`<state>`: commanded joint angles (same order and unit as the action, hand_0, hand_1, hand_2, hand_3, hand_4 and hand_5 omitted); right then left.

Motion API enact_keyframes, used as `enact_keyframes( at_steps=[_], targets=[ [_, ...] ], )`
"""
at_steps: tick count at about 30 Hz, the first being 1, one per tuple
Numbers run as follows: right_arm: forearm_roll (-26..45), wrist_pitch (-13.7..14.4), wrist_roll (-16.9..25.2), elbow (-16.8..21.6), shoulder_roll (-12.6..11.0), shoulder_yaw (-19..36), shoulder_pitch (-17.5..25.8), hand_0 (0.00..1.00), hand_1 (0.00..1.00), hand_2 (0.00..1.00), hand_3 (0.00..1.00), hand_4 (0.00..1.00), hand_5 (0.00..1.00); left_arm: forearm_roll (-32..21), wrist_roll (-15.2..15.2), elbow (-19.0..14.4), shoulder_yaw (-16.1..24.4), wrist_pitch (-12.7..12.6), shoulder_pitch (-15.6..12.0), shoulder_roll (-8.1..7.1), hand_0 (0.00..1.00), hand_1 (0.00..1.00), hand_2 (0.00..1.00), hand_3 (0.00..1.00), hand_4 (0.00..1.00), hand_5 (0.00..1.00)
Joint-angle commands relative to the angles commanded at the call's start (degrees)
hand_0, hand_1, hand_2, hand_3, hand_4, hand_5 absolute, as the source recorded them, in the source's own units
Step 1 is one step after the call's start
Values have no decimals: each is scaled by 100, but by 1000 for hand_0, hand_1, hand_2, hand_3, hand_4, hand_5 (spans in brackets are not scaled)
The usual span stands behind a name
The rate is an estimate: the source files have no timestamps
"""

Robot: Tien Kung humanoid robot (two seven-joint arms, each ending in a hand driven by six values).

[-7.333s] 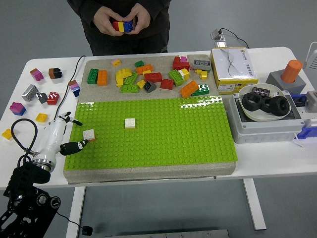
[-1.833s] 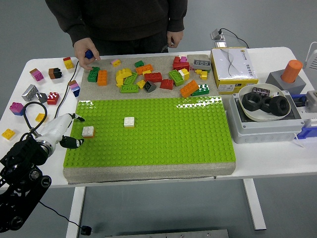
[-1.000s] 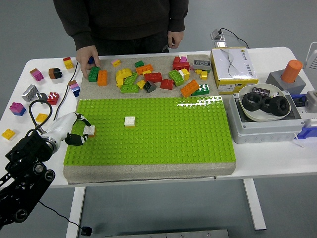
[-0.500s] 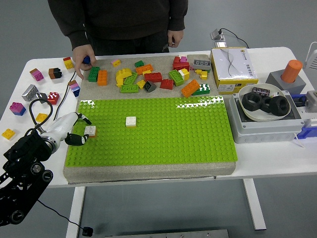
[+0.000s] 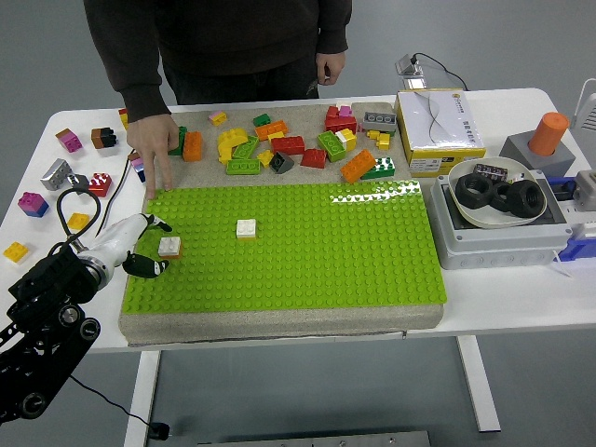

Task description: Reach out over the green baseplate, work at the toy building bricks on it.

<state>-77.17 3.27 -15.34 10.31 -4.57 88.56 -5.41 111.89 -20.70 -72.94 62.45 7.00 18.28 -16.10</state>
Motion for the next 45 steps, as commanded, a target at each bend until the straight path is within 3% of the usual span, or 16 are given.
enact_keyframes(
  at_steps=[2, 3, 9, 10, 15, 16, 21, 22, 27, 28, 45],
  targets=[
    [-1, 1, 1, 0, 0, 1, -2, 591, 597, 642, 644, 623, 817, -14, 4, 47, 2, 7, 11, 15, 998, 925, 920, 699, 673, 21],
    [-2, 2, 2, 0, -1, 2, -3, 592, 597, 642, 644, 624, 815, -21, 7, 67, 5, 9, 17, 22, 998, 923, 914, 626, 607, 3],
    [-14, 3, 2, 0, -1, 8, -1, 592, 597, 642, 644, 624, 815, -57, 23, 128, 19, 16, 30, 52, 998, 923, 914, 626, 607, 3],
    [-18, 4, 3, 0, -1, 9, 2, 591, 597, 641, 644, 624, 815, -70, 21, 131, 21, 26, 30, 55, 998, 914, 897, 556, 577, 2],
    [-27, 8, 5, 0, -2, 11, 13, 591, 597, 641, 644, 624, 815, -160, 31, 121, 31, 58, 27, 63, 998, 914, 897, 556, 577, 2],
    [-28, 8, 6, 0, -3, 11, 15, 591, 597, 639, 643, 624, 813, -191, 39, 119, 36, 62, 28, 64, 998, 908, 867, 494, 622, 35],
    [-27, 13, 10, 0, -3, 16, 20, 591, 597, 639, 643, 624, 813, -276, 60, 137, 73, 59, 35, 78, 998, 908, 867, 494, 622, 35],
    [-26, 15, 11, 0, -4, 17, 20, 590, 597, 638, 643, 624, 812, -287, 63, 144, 78, 58, 35, 81, 996, 895, 849, 461, 706, 2],
    [-18, 22, 17, 0, -5, 18, 17, 590, 597, 638, 643, 624, 812, -315, 91, 168, 100, 40, 26, 107, 996, 895, 849, 461, 706, 2],
    [-16, 23, 17, 0, -5, 18, 16, 590, 597, 638, 642, 623, 810, -315, 96, 170, 103, 35, 24, 110, 996, 892, 845, 449, 775, 2],
    [14, 36, 29, 0, -6, 6, 15, 589, 596, 637, 641, 623, 808, -286, 187, 236, 136, -50, 10, 172, 994, 892, 844, 447, 836, 2]
  ],
)
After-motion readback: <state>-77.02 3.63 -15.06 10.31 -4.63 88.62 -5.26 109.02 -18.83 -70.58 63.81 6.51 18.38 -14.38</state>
